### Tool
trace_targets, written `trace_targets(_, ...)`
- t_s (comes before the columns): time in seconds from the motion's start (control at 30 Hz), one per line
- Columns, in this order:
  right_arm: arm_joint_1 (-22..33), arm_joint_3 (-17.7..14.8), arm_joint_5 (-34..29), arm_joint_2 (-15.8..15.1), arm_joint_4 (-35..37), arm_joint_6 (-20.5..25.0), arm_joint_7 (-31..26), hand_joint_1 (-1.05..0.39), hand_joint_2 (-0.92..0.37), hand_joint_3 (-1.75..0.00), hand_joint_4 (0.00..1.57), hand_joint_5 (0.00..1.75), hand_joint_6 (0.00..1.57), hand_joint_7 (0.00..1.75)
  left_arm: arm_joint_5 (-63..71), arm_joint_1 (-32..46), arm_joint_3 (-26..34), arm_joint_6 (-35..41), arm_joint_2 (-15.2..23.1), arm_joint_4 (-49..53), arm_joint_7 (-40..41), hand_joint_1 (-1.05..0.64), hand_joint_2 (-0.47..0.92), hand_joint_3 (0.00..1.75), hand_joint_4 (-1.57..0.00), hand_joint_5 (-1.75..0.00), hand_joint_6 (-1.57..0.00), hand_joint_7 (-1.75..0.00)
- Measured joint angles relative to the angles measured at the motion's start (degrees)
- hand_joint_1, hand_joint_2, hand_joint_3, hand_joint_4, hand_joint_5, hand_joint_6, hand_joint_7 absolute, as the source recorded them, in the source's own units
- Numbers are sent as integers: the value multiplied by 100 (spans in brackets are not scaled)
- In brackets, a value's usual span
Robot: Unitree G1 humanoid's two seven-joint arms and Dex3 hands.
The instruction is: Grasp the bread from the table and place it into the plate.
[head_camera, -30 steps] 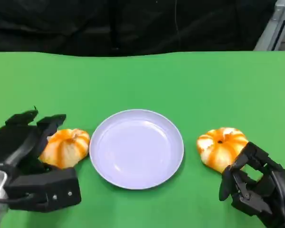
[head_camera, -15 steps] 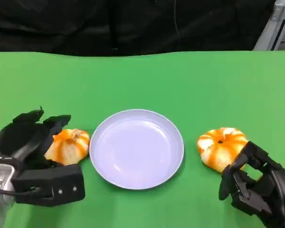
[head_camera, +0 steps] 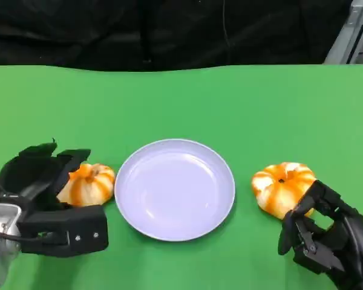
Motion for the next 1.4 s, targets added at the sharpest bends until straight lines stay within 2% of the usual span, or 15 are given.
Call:
trace_targets(0.43,9,7,-14,5,-34,-3,-47,-18,-56,-110,87,175,65,170,1,-465,-485,-55,-167,1144,123,-81,92,12,-25,-2,-35,-1)
trace_targets(0.57,9,7,-14,9,-44,-3,-50,-18,-56,-110,88,175,65,170,-24,-539,-552,-63,-175,1265,186,-81,92,12,-25,-2,-35,-1)
trace_targets(0.7,11,6,-14,9,-48,-3,-49,-17,-56,-112,88,175,65,171,-113,-636,-621,-100,-247,1505,205,-76,92,16,-35,-5,-39,-2)
trace_targets(1.0,11,9,-14,9,-69,-3,-49,-17,-54,-114,88,175,64,171,-227,-802,-773,-168,-318,1812,298,-75,92,17,-37,-4,-40,-2)
trace_targets(1.1,13,10,-14,9,-76,-2,-51,-18,-54,-113,88,175,64,172,-234,-829,-803,-188,-324,1876,322,-73,92,17,-38,-4,-45,-3)
trace_targets(1.2,19,18,-15,10,-134,-1,-57,-18,-54,-112,88,175,64,171,-245,-919,-835,-189,-387,2056,322,-48,92,16,-47,-5,-55,-5)
trace_targets(1.27,20,21,-20,10,-136,-1,-66,-17,-55,-112,88,175,65,171,-247,-978,-852,-165,-433,2155,344,-29,92,18,-59,-5,-67,-6)
trace_targets(1.33,19,21,-20,10,-136,-1,-67,-17,-55,-112,88,175,65,171,-282,-1017,-850,-206,-457,2259,493,-23,92,20,-66,-6,-73,-6)
trace_targets(1.37,19,20,-20,10,-136,-1,-66,-17,-55,-112,88,175,65,171,-320,-1020,-847,-241,-470,2312,577,-20,92,25,-80,-7,-81,-6)
trace_targets(1.4,19,20,-19,10,-136,-1,-65,-17,-55,-112,88,175,65,171,-353,-1022,-846,-273,-483,2362,660,-18,92,26,-86,-8,-84,-6)
